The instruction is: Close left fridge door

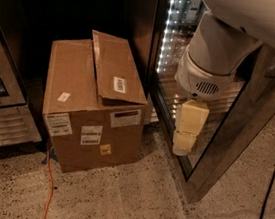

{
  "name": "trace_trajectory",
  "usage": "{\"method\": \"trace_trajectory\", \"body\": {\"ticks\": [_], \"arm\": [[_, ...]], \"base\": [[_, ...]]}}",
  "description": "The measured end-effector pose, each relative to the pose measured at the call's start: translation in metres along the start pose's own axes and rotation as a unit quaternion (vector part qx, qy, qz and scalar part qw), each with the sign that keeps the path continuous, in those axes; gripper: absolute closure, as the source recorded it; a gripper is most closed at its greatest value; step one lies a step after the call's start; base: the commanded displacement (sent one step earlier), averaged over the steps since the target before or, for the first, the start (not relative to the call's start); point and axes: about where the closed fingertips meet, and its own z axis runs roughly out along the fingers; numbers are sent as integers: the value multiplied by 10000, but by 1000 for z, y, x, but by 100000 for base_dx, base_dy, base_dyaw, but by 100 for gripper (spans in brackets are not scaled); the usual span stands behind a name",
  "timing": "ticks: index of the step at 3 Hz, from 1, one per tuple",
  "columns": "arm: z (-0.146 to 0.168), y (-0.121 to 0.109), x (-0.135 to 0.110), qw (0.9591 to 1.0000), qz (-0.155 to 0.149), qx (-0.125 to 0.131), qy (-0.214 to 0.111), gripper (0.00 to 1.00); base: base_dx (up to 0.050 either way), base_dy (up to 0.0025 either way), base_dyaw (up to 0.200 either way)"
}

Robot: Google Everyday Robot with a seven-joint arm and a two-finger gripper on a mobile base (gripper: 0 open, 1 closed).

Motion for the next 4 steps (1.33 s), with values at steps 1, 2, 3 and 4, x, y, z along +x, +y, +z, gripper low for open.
{"method": "trace_trajectory", "body": {"ticks": [1,2,3,4], "arm": [[-2,0,-4,9987,-433,-150,237,0],[-1,0,-5,9946,-878,-317,454,0],[-1,0,-5,9946,-878,-317,454,0],[-1,-2,-7,9944,-1009,-295,144,0]], "base": [[0,0,0],[0,0,0],[0,0,0],[0,0,0]]}}
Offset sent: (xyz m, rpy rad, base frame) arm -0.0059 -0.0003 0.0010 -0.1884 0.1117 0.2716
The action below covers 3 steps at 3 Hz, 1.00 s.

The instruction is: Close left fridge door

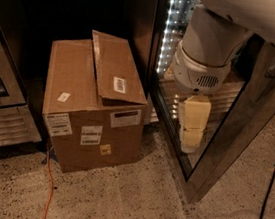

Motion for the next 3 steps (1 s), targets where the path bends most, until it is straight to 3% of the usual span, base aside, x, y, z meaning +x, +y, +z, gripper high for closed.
{"method": "trace_trajectory", "body": {"ticks": [1,2,3], "arm": [[-2,-2,2,9977,-223,77,-639,0],[-5,1,0,9923,-487,91,-1138,0],[-5,1,0,9923,-487,91,-1138,0]], "base": [[0,0,0],[0,0,0],[4443,200,8992]]}}
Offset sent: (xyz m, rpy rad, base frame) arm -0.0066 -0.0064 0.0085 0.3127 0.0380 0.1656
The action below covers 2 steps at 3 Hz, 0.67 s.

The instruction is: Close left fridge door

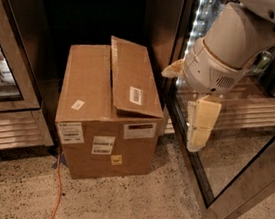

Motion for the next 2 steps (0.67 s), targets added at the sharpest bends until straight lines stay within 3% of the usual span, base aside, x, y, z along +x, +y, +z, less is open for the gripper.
{"method": "trace_trajectory", "body": {"ticks": [1,2], "arm": [[0,0,0,10000,0,0,0,0],[0,0,0,10000,0,0,0,0]], "base": [[4699,2,-27],[1,-2,-19779]]}}
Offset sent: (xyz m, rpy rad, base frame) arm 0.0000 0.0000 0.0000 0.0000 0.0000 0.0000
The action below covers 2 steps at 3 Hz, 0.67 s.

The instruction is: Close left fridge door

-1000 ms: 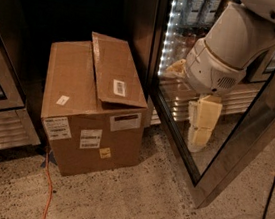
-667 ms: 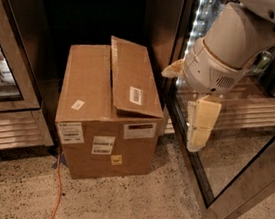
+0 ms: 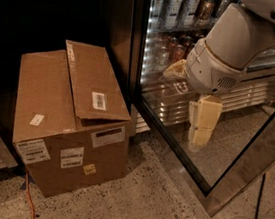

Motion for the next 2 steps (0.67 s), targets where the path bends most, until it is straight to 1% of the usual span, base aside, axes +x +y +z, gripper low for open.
{"method": "trace_trajectory", "body": {"ticks": [1,2], "arm": [[0,0,0,10000,0,0,0,0],[0,0,0,10000,0,0,0,0]], "base": [[3241,-250,-15141],[4997,2,-29]]}}
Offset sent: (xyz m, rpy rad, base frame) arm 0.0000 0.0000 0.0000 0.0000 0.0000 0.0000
